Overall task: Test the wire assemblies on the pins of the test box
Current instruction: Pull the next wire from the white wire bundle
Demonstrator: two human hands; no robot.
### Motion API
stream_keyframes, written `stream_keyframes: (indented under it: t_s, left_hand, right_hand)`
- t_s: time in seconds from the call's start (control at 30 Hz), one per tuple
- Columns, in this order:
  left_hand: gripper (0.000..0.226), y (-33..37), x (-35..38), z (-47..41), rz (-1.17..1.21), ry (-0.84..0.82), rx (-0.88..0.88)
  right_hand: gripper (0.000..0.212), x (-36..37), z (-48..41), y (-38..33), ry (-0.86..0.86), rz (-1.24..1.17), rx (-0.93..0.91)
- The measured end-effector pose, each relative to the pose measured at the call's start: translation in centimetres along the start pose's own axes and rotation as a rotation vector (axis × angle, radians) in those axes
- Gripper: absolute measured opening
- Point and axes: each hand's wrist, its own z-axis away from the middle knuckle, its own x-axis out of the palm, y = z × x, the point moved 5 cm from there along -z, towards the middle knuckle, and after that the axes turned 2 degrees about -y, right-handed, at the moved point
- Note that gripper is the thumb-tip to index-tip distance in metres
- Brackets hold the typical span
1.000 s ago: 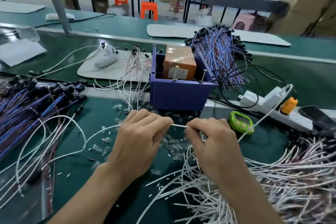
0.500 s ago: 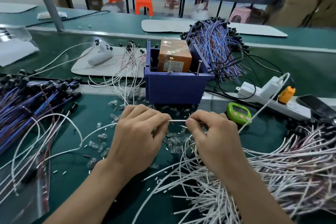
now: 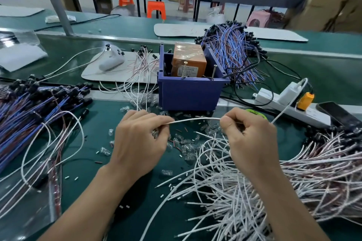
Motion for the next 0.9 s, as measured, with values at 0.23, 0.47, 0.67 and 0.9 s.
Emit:
stream_keyframes:
  t_s: [0.23, 0.47, 0.67, 0.9]
  left_hand:
    - [0.028, -3.2, -0.9, -0.6, 0.642, -0.039, -0.552]
    - [0.01, -5.8, -1.6, -0.7, 1.154, 0.025, -0.818]
    - [0.006, -7.8, -1.1, -0.6, 1.536, 0.061, -0.984]
    - [0.016, -7.7, -0.9, -0.3, 1.647, 0.06, -1.054]
  right_hand:
    - [0.026, -1.5, -0.6, 1.1, 0.109, 0.023, 0.039]
    - [0.028, -1.9, -0.6, 2.0, 0.105, 0.014, 0.061]
    - [0.031, -1.7, -0.9, 1.8, 0.095, -0.009, 0.07]
    - [0.031, -0.9, -0.7, 1.8, 0.036, -0.011, 0.081]
